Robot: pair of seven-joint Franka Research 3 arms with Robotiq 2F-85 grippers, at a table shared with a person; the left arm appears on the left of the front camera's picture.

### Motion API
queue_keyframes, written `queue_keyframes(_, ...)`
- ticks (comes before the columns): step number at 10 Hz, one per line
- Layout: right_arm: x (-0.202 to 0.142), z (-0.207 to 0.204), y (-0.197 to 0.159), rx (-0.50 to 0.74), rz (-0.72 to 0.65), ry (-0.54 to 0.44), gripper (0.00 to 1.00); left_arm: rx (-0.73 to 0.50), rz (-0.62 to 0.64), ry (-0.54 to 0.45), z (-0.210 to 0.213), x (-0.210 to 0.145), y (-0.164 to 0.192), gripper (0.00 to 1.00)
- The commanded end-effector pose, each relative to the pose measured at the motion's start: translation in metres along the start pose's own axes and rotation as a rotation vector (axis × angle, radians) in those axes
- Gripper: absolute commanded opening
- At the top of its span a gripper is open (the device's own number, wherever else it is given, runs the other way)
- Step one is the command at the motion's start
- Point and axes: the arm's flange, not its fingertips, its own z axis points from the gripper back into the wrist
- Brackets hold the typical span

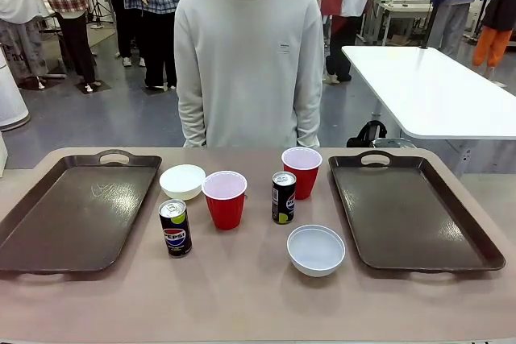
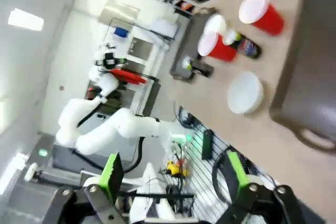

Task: Prepare tableware on both trays.
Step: Pick up a Picnic Bowl from the table and place it on a Handle tray.

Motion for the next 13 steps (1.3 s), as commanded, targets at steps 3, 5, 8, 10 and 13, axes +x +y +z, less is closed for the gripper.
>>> queue_keyframes(3,-0.017,0.036,-0.019,-0.170,-0.129,0.049,1.00,0.270,0.128,0.048,0.050,-0.023,0.012,1.00)
queue_keyframes(5,-0.028,0.051,-0.024,-0.183,-0.151,0.010,1.00,0.358,0.130,0.012,0.065,-0.028,0.013,1.00)
queue_keyframes(8,-0.036,0.058,-0.026,-0.210,-0.172,-0.013,1.00,0.432,0.102,-0.014,0.070,-0.027,0.012,1.00)
queue_keyframes(10,-0.038,0.062,-0.016,-0.258,-0.170,-0.017,1.00,0.483,0.060,-0.018,0.065,-0.023,0.006,1.00)
queue_keyframes(13,-0.032,0.064,-0.003,-0.322,-0.127,-0.073,1.00,0.597,-0.021,-0.052,0.058,-0.015,-0.006,1.00)
